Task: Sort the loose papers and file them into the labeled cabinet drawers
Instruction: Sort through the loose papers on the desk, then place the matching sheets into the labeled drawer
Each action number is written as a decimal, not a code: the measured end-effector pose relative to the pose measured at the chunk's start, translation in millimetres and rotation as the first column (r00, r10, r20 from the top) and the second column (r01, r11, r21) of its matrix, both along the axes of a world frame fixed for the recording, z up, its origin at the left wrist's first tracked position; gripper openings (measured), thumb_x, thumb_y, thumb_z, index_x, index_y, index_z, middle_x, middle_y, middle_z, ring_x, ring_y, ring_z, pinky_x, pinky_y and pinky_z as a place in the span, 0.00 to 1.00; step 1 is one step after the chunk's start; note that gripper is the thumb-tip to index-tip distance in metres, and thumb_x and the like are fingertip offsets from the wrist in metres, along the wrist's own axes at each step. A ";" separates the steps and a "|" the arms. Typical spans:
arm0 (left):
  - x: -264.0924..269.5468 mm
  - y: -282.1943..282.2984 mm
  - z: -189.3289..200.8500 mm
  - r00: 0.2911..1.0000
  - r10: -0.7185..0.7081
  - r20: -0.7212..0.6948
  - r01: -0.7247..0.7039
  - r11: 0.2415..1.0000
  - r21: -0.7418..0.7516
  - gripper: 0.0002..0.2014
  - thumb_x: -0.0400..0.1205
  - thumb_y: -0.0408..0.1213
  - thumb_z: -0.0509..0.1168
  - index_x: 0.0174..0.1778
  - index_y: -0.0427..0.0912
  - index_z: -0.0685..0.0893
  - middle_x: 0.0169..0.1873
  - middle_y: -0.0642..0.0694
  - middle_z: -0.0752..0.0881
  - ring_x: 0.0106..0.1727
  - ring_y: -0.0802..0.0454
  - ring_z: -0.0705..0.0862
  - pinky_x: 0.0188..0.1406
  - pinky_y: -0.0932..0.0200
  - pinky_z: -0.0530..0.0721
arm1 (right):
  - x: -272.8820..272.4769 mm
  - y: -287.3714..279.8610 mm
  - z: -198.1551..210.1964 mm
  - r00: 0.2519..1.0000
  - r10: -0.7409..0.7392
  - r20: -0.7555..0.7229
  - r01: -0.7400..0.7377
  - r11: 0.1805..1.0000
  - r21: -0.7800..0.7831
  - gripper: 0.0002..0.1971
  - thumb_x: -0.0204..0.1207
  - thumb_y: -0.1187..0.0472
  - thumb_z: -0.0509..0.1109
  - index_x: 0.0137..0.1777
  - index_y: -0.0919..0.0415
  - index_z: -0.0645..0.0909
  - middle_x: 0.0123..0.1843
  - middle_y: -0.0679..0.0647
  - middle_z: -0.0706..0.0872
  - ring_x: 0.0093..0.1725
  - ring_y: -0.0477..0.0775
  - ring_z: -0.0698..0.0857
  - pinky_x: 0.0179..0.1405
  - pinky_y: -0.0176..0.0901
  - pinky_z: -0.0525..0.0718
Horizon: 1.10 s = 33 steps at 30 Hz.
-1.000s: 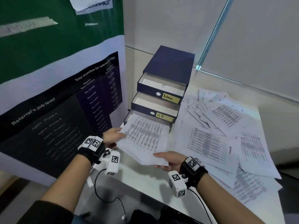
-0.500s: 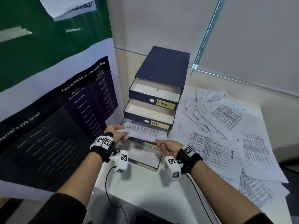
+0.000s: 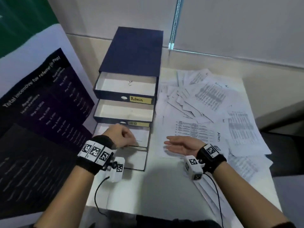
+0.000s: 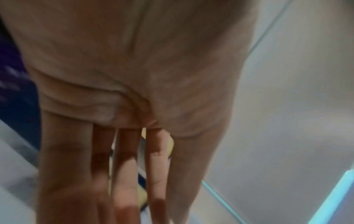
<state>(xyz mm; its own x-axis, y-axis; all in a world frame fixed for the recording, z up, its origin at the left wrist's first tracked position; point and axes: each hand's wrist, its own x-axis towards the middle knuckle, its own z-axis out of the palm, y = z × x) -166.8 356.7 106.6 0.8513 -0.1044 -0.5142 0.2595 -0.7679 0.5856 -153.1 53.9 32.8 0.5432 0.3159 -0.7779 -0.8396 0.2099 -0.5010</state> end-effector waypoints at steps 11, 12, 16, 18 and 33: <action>165.6 -273.0 -72.5 0.991 0.087 0.100 -0.041 0.916 -0.399 0.18 0.79 0.29 0.69 0.65 0.44 0.83 0.47 0.46 0.86 0.42 0.53 0.83 0.38 0.66 0.86 | 101.4 -214.9 -47.1 0.859 -0.416 0.299 0.511 0.740 -0.437 0.06 0.83 0.66 0.67 0.54 0.69 0.80 0.41 0.63 0.83 0.34 0.57 0.87 0.32 0.46 0.90; 188.5 -287.6 -87.0 0.983 0.135 0.124 -0.085 0.935 -0.345 0.19 0.79 0.28 0.67 0.66 0.43 0.82 0.48 0.46 0.86 0.43 0.52 0.84 0.43 0.63 0.87 | 113.5 -223.9 -55.9 0.857 -0.391 0.336 0.512 0.724 -0.462 0.11 0.83 0.61 0.68 0.59 0.69 0.79 0.48 0.64 0.84 0.41 0.60 0.87 0.37 0.49 0.91; 270.9 -320.4 -132.1 0.977 0.124 0.172 -0.117 0.992 -0.050 0.25 0.80 0.33 0.68 0.74 0.43 0.76 0.65 0.41 0.83 0.65 0.44 0.81 0.68 0.55 0.78 | 149.5 -242.7 -88.3 0.884 0.153 0.442 0.276 0.593 -0.757 0.25 0.78 0.43 0.69 0.71 0.55 0.79 0.71 0.61 0.77 0.61 0.61 0.84 0.59 0.62 0.87; 304.9 -328.3 -148.3 0.985 0.104 0.135 -0.114 0.991 0.074 0.28 0.80 0.37 0.69 0.77 0.43 0.72 0.72 0.40 0.78 0.72 0.41 0.77 0.73 0.52 0.74 | 159.2 -243.2 -100.4 0.790 0.550 0.271 0.048 0.386 -0.921 0.24 0.80 0.44 0.68 0.73 0.51 0.79 0.79 0.63 0.69 0.72 0.68 0.74 0.73 0.61 0.75; 288.2 -360.8 -164.4 0.986 0.082 -0.145 -0.081 0.997 0.015 0.32 0.76 0.48 0.76 0.72 0.34 0.78 0.69 0.38 0.82 0.67 0.40 0.83 0.63 0.54 0.80 | 154.8 -268.1 -118.3 0.845 -0.242 0.477 0.493 0.698 -0.519 0.35 0.67 0.50 0.82 0.70 0.56 0.71 0.53 0.48 0.86 0.53 0.52 0.88 0.54 0.47 0.89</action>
<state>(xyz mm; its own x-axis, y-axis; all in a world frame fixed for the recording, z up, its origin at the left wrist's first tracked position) 121.4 -4.1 -57.9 0.7730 -0.0325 -0.6336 0.4031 -0.7460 0.5301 1.7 -214.2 -85.5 0.7759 -0.4351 -0.4568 -0.5022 0.0124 -0.8647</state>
